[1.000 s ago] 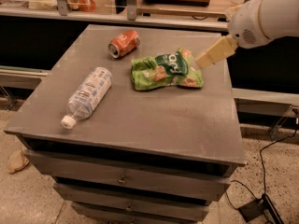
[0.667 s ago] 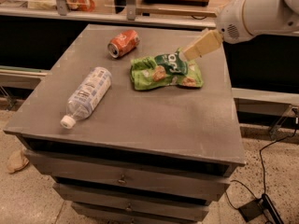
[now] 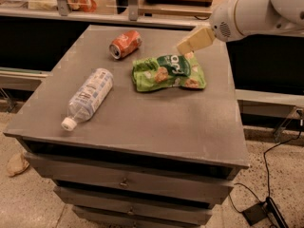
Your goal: Pick coke can
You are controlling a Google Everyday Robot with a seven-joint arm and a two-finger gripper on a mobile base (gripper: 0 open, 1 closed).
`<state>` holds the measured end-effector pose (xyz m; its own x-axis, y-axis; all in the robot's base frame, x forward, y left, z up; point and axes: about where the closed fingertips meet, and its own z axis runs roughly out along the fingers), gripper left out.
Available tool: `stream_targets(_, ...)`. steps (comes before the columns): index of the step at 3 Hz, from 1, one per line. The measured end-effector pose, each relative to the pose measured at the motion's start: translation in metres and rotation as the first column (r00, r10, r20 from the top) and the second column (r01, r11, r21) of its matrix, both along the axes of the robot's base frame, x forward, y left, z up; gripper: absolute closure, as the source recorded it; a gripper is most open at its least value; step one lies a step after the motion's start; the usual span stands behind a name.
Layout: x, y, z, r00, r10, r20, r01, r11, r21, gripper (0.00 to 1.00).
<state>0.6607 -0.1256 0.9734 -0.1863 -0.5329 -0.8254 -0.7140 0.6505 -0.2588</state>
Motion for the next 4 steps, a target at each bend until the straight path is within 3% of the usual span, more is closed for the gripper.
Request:
stream_targets(1,0.007,0.003,-0.006,0.9996,-0.023,0.014,0.022,1.000,0.004,0.00)
stream_targets(2,0.033,0.020,-0.014,0.9941,-0.031,0.104,0.028,0.999,0.033,0.00)
stream_targets(3,0.066,0.037,-0.007,0.9769,-0.053,0.207,0.038,0.996,0.076,0.00)
stream_targets(4,0.090,0.052,-0.006,0.9621,-0.058,0.267,0.037,0.996,0.084,0.00)
